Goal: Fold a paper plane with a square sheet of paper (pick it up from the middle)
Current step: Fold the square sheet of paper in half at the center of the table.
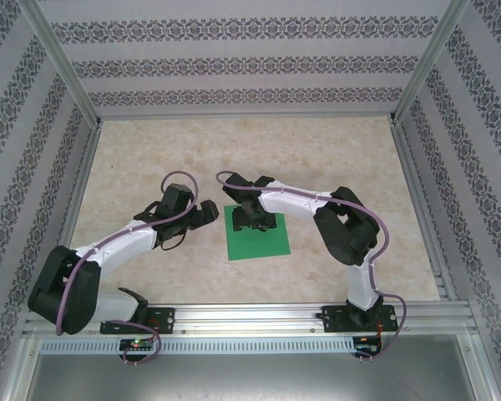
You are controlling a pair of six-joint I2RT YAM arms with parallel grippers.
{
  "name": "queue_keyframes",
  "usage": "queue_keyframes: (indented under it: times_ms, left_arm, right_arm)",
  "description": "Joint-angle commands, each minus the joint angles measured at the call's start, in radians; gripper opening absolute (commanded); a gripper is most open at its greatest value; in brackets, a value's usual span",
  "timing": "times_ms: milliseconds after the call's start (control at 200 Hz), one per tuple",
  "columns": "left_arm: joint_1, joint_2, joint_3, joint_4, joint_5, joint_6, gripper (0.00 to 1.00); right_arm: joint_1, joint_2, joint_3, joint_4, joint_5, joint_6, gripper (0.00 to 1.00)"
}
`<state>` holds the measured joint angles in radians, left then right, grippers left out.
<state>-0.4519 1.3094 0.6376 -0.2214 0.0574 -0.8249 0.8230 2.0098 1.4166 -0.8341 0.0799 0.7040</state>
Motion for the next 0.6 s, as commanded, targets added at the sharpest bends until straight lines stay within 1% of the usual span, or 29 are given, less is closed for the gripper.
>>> queue_keyframes:
  times_ms: [0,160,275,405,594]
  left_arm:
    - [0.008,-0.046,-0.017,0.039,-0.062,-0.047,1.00]
    - [0.009,-0.073,-0.039,0.055,-0.080,-0.054,1.00]
    - [0.008,-0.078,-0.040,0.052,-0.087,-0.049,1.00]
    - [0.009,-0.079,-0.035,0.043,-0.087,-0.039,1.00]
    - [0.009,-0.073,-0.023,0.036,-0.090,-0.028,1.00]
  right_arm:
    - [-0.008,0.016,-0.014,0.030,-0.003,0.023,0.80]
    - [0.001,0.063,-0.018,0.024,0.011,0.040,0.80]
    - [0.002,0.087,-0.049,0.058,-0.020,0.049,0.80]
    - [0.003,0.107,-0.051,0.050,-0.020,0.049,0.77]
    - [0.006,0.113,-0.035,0.001,0.035,0.047,0.76]
